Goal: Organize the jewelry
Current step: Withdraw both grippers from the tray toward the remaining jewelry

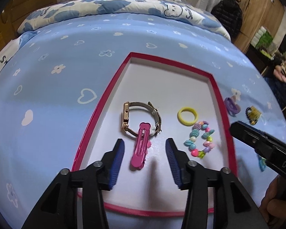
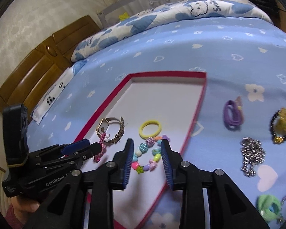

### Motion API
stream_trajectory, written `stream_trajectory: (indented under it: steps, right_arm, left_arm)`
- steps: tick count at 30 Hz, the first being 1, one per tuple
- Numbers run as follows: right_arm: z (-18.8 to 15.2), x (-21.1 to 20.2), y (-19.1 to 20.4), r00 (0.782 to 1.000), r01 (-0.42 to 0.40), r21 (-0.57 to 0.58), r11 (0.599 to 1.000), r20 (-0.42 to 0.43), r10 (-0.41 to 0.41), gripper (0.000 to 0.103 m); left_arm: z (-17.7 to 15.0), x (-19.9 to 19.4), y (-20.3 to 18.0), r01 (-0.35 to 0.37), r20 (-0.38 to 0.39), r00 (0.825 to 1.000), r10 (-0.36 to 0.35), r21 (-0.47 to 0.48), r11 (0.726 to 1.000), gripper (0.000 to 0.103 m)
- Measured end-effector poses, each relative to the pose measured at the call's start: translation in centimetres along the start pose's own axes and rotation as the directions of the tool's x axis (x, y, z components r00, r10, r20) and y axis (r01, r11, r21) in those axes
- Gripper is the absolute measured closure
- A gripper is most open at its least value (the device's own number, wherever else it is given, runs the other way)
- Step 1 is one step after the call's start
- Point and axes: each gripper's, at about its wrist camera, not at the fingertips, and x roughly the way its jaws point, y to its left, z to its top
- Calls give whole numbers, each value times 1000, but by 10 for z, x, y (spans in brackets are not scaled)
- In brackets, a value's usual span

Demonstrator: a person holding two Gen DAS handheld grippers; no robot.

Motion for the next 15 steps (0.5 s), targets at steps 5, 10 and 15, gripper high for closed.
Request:
stream_trajectory:
  steps: [5,10,15]
  right_arm:
    - [-8,-35,-18,998,20,44,999,61,-23,58]
    - [-17,-70,-39,992,54,96,994,110,-65,49]
    - [-29,-104,-60,982,94,142,985,148,-115,46]
  left_arm:
    - [-8,-23,4,47,41,998,-44,-65,997,38]
    - [-17,-42,-3,89,66,994,-83,-82,993,33]
    - [-20,-56,-17,117,74,991,-113,-55,992,28]
